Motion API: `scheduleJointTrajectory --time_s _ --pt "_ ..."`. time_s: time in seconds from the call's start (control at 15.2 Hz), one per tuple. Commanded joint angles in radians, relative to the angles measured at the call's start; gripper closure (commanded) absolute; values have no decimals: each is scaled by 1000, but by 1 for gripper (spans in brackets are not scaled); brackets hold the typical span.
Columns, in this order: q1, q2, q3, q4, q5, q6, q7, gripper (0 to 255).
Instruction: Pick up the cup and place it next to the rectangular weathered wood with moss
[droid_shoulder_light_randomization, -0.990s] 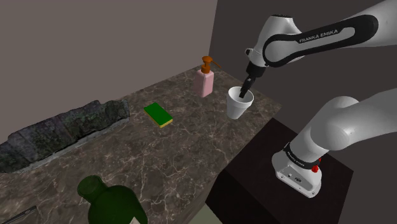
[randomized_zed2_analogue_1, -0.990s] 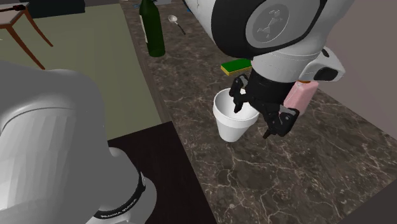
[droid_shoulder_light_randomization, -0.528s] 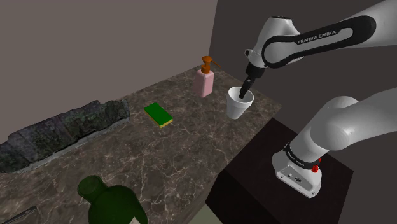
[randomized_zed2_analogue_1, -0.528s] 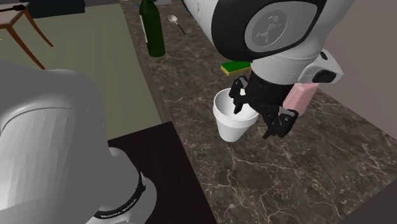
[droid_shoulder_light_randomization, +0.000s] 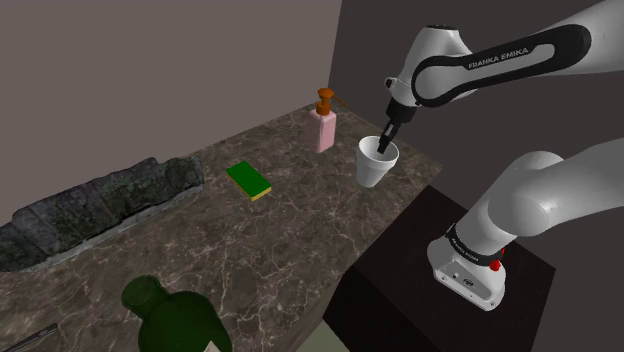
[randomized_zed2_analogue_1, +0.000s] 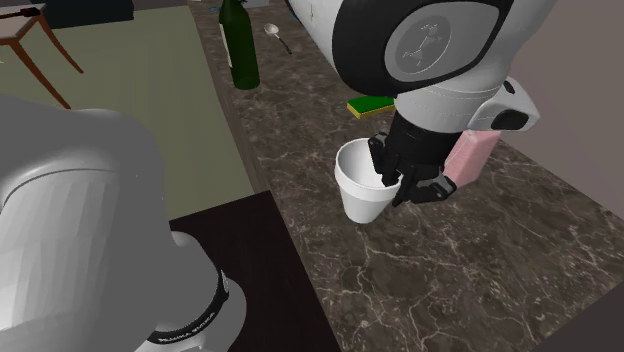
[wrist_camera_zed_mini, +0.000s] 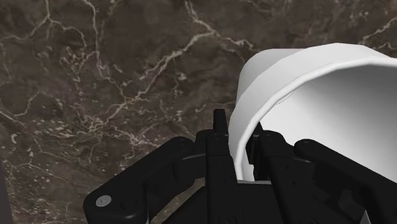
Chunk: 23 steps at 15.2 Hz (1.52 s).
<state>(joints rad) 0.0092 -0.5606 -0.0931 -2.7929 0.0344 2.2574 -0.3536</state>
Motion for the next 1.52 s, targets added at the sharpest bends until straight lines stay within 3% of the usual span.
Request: scheduleJointTrajectory --time_s 0.0,0.13,1.45 --pt "0 0 0 0 0 0 0 255" --pt "0 0 0 -1 0 0 0 255" --pt "-5 -118 14 199 -7 -317 24 255"
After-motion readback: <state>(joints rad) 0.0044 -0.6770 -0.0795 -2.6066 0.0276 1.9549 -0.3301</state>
